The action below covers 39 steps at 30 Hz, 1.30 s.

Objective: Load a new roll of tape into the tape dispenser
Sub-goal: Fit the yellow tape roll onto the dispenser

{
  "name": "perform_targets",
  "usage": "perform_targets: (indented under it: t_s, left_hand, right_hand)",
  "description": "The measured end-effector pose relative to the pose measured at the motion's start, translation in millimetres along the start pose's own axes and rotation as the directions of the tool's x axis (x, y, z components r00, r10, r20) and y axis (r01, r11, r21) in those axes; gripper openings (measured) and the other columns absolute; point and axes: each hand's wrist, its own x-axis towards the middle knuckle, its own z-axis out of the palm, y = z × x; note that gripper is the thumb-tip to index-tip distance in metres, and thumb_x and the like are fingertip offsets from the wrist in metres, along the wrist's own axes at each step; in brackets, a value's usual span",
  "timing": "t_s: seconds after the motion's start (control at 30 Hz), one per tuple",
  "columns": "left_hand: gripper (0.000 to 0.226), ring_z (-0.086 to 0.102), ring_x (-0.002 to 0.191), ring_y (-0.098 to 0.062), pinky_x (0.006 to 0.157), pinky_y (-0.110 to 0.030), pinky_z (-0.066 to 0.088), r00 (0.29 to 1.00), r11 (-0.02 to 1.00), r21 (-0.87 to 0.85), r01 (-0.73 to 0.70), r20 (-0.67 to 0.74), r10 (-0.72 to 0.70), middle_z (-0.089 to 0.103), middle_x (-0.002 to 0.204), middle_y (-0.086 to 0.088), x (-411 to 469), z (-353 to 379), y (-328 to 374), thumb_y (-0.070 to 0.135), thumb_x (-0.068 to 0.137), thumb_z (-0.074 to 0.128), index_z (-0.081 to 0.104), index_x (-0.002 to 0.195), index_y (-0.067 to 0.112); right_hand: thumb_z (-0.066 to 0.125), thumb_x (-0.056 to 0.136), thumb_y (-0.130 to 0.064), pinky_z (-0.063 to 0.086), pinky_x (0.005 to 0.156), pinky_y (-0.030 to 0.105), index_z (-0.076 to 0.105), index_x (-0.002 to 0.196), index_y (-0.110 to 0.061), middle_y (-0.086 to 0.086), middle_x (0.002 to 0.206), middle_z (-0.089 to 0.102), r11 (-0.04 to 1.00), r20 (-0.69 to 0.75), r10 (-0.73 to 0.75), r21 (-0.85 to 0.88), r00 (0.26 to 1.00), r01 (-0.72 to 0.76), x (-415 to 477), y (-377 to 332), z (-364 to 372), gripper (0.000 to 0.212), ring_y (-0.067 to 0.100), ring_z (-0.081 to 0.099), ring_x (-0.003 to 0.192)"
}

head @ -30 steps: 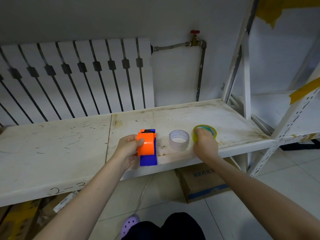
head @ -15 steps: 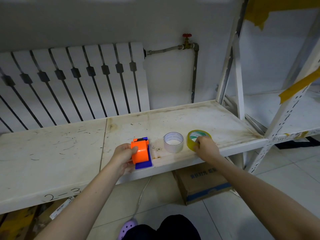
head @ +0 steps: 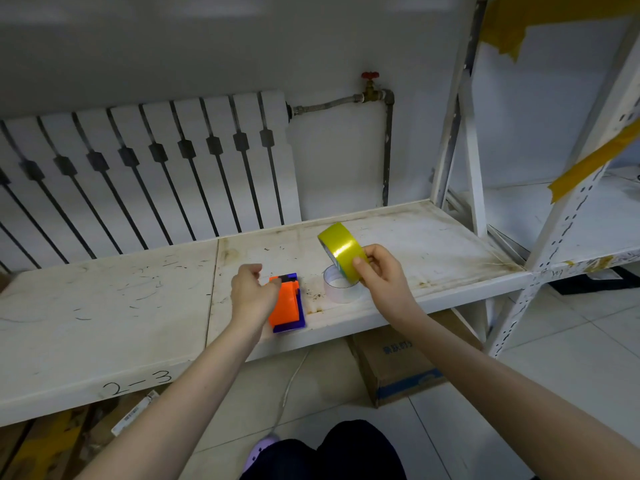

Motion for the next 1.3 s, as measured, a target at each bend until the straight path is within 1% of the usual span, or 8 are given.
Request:
perform_targets:
  t_s: [0.27, 0.43, 0.6, 0.73, 0.87, 1.0, 1.13, 1.3]
  left_hand:
    - [0.028, 0.068, 0.074, -0.01, 0.066, -0.024, 0.051, 0.9, 0.927, -0.376, 0.013, 0.408, 0.153, 0.072, 0.076, 0.003, -37, 0, 41, 0.036, 0.094, 0.047, 0.067, 0.082, 0.021]
    - [0.012, 0.067, 0.08, -0.018, 0.073, -0.03, 0.053, 0.891, 0.92, -0.386, -0.064, 0.393, 0.226, 0.071, 0.084, -0.004, -43, -1, 38, 0.01, 0.088, 0.057, 0.063, 0.099, 0.01]
    - [0.016, 0.064, 0.085, -0.016, 0.075, -0.025, 0.052, 0.863, 0.92, -0.323, -0.221, 0.374, 0.339, 0.068, 0.089, -0.004, -46, -10, 26, 0.003, 0.088, 0.057, 0.061, 0.1, 0.012]
    - [0.019, 0.061, 0.082, -0.016, 0.073, -0.016, 0.051, 0.819, 0.907, -0.26, -0.33, 0.399, 0.412, 0.065, 0.09, -0.012, -45, -12, 19, -0.005, 0.085, 0.057, 0.058, 0.103, 0.001]
    - [0.017, 0.057, 0.078, -0.015, 0.07, -0.012, 0.048, 0.788, 0.897, -0.224, -0.381, 0.43, 0.442, 0.061, 0.087, -0.013, -45, -13, 12, -0.01, 0.084, 0.056, 0.056, 0.1, -0.004]
    - [0.018, 0.06, 0.071, 0.001, 0.069, -0.012, 0.048, 0.788, 0.9, -0.232, -0.369, 0.436, 0.435, 0.063, 0.081, -0.004, -40, -14, 7, -0.01, 0.083, 0.057, 0.056, 0.093, 0.005]
    - [0.018, 0.063, 0.077, -0.009, 0.073, -0.019, 0.053, 0.803, 0.907, -0.251, -0.339, 0.425, 0.417, 0.065, 0.083, -0.003, -37, -12, 2, -0.004, 0.086, 0.056, 0.059, 0.094, 0.011]
    - [0.017, 0.061, 0.093, -0.024, 0.081, -0.041, 0.052, 0.952, 0.944, -0.328, -0.042, 0.274, 0.138, 0.066, 0.096, -0.008, -23, -8, -7, 0.014, 0.096, 0.045, 0.062, 0.099, 0.012]
  right_hand:
    - [0.05, 0.094, -0.009, 0.051, 0.074, 0.032, 0.054, 0.099, -0.003, 0.014, 0.092, 0.058, 0.99, 0.091, -0.139, 0.01, 0.986, 0.138, -24, -4, 17, 0.009, 0.024, 0.057, 0.087]
    - [0.055, 0.092, -0.016, 0.054, 0.084, 0.039, 0.055, 0.103, -0.002, 0.015, 0.101, 0.06, 0.983, 0.22, -0.12, -0.107, 0.968, 0.147, -28, -3, 21, 0.017, 0.022, 0.059, 0.097]
    - [0.058, 0.087, -0.006, 0.05, 0.086, 0.021, 0.062, 0.102, -0.007, 0.008, 0.102, 0.065, 0.952, 0.252, -0.084, -0.266, 0.964, 0.152, -25, 0, 20, 0.015, 0.013, 0.059, 0.099]
    - [0.042, 0.088, 0.008, 0.05, 0.08, 0.013, 0.06, 0.102, -0.004, 0.008, 0.1, 0.063, 1.0, 0.16, 0.014, -0.023, 0.987, -0.01, -18, -8, 22, 0.026, 0.006, 0.061, 0.093]
    - [0.048, 0.095, -0.018, 0.05, 0.065, 0.012, 0.064, 0.094, 0.001, 0.006, 0.085, 0.065, 0.989, 0.13, 0.085, 0.106, 0.988, -0.099, -11, -12, 26, 0.025, -0.001, 0.064, 0.075]
    - [0.061, 0.088, -0.013, 0.052, 0.064, 0.014, 0.066, 0.091, -0.005, 0.003, 0.082, 0.068, 0.978, 0.184, 0.13, 0.138, 0.974, -0.156, -11, -9, 26, 0.009, 0.001, 0.066, 0.073]
    - [0.069, 0.079, 0.0, 0.054, 0.072, 0.017, 0.063, 0.104, 0.001, 0.0, 0.091, 0.068, 0.995, 0.291, 0.06, 0.053, 0.955, -0.078, -16, -5, 32, 0.026, 0.003, 0.067, 0.081]
    - [0.06, 0.088, -0.007, 0.056, 0.075, 0.018, 0.062, 0.105, -0.003, 0.008, 0.098, 0.067, 0.995, 0.189, 0.103, -0.021, 0.977, -0.101, -18, 7, 34, 0.017, 0.016, 0.065, 0.091]
